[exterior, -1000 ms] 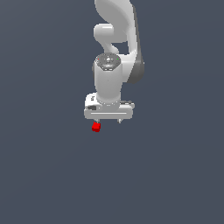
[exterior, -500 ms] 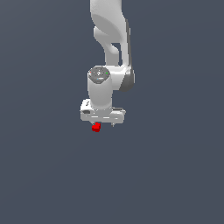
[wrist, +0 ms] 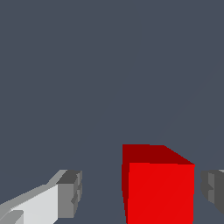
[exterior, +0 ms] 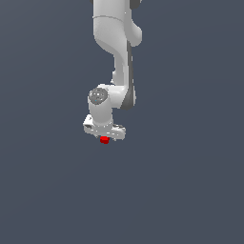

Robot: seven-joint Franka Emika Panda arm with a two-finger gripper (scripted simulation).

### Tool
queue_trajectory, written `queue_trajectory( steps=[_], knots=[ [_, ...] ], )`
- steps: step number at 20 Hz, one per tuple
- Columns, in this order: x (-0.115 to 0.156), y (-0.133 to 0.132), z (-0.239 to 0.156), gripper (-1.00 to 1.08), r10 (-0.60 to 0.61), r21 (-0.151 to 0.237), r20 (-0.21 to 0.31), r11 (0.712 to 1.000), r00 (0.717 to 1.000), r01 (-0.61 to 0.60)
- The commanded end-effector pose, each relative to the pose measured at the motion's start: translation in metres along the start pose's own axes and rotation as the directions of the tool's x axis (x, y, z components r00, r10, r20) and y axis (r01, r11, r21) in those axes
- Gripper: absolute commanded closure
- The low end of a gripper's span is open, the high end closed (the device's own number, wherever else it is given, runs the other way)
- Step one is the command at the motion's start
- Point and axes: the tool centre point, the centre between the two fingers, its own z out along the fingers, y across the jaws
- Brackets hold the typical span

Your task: Pick up the red cube and move it to a goal position.

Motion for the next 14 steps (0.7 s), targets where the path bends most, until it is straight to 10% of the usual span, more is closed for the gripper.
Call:
queue_trajectory(
  steps=[1,7,8,14],
  knots=[
    [-0.0032,0.0058,0.0112,-0.92,0.019,0.002,0.0,1.0,1.0,-0.019],
    [-0.0052,0.0099,0.0208,-0.92,0.034,0.005,0.002,0.999,0.999,-0.034],
    [-0.0052,0.0099,0.0208,1.08,0.034,0.005,0.002,0.999,0.999,-0.034],
    [-0.0052,0.0099,0.0208,1.08,0.034,0.005,0.002,0.999,0.999,-0.034]
  ],
)
